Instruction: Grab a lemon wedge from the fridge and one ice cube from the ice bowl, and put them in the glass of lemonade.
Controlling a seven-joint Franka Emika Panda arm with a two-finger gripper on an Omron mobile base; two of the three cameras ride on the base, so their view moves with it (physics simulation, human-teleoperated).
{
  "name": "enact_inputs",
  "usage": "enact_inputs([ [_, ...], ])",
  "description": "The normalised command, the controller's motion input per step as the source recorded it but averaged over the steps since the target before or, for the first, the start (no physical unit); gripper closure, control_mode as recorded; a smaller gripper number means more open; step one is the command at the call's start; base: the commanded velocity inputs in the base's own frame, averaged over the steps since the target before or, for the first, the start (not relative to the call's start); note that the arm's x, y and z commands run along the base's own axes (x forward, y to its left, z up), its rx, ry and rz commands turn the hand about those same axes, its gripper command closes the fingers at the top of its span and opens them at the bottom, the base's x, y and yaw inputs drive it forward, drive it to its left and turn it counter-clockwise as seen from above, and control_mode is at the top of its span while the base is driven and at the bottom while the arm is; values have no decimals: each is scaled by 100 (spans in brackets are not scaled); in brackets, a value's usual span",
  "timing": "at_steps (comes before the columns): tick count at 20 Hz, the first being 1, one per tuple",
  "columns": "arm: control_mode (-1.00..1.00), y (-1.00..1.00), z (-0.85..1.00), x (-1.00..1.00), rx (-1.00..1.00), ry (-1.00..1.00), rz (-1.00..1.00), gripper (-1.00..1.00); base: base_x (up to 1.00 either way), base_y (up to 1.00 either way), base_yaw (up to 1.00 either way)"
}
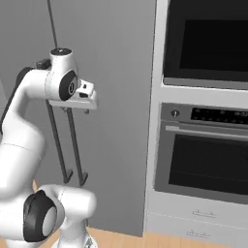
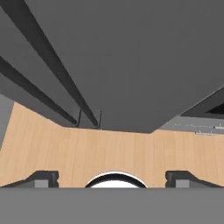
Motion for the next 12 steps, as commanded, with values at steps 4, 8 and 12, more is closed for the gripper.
enact_inputs([
  [4,100,0,0,0,0,0,0,-100,-56,-6,-4],
  [8,100,0,0,0,0,0,0,-100,-29,-45,-27],
  [12,100,0,0,0,0,0,0,-100,4,-65,-47],
])
